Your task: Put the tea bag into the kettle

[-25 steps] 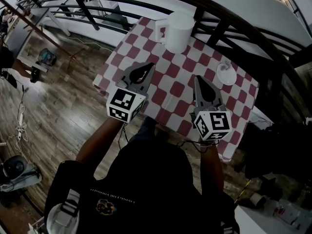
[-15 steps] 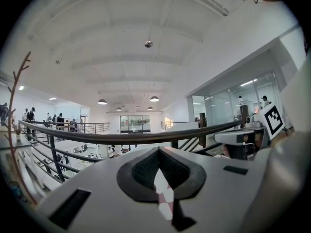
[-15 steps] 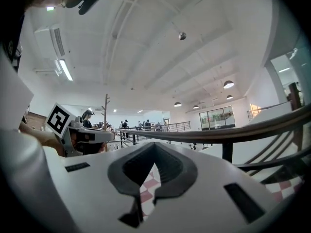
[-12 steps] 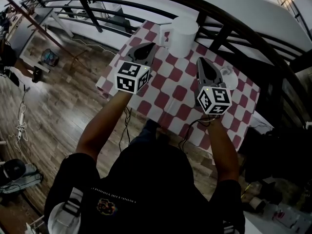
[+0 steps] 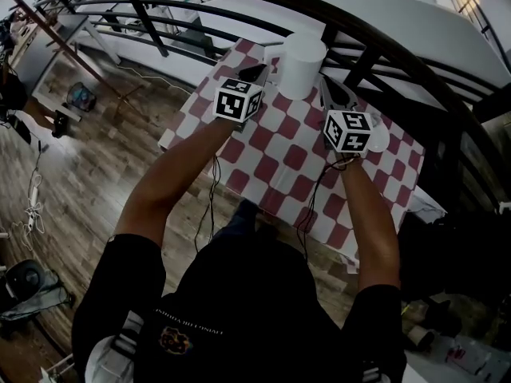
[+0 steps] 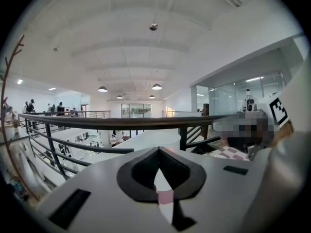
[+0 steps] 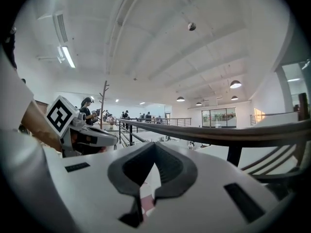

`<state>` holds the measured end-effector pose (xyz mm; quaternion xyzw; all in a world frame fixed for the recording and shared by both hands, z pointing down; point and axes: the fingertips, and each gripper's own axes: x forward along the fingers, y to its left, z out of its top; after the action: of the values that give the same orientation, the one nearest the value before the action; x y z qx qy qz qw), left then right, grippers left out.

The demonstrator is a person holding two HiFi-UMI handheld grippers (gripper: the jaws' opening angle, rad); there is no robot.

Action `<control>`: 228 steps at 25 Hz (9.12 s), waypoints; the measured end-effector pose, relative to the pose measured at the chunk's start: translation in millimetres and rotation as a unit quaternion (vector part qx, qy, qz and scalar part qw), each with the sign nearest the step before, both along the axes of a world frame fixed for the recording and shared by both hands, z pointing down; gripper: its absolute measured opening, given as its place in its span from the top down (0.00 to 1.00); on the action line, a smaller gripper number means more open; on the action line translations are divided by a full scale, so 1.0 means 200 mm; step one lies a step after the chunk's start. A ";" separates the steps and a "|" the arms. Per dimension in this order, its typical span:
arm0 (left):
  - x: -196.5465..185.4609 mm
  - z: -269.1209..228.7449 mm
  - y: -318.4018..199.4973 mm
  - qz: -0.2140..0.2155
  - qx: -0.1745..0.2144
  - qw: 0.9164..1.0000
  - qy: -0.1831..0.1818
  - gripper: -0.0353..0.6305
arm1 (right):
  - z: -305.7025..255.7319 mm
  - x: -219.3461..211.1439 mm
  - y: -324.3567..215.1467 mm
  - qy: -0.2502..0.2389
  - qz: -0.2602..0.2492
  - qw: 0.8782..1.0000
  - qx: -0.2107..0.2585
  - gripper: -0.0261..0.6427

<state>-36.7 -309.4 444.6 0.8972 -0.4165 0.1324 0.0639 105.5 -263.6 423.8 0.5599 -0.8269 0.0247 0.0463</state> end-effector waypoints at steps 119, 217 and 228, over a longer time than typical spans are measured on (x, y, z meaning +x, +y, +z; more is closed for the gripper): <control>0.06 0.18 -0.44 -0.065 -0.038 0.997 -0.018 0.95 | 0.19 0.00 -0.42 0.019 0.032 0.998 -0.052 0.82; 1.46 0.77 0.06 0.271 -0.055 0.943 -0.187 0.95 | 0.98 1.45 0.46 -0.020 0.311 0.926 -0.211 0.83; 1.44 0.86 -0.01 0.267 -0.071 0.942 -0.193 0.95 | 1.09 1.38 0.33 -0.022 0.289 0.929 -0.230 0.83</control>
<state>252.2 -311.3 617.1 0.9258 -0.1558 0.3444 0.0087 381.1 -197.0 641.6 0.7481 -0.6017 0.2388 0.1461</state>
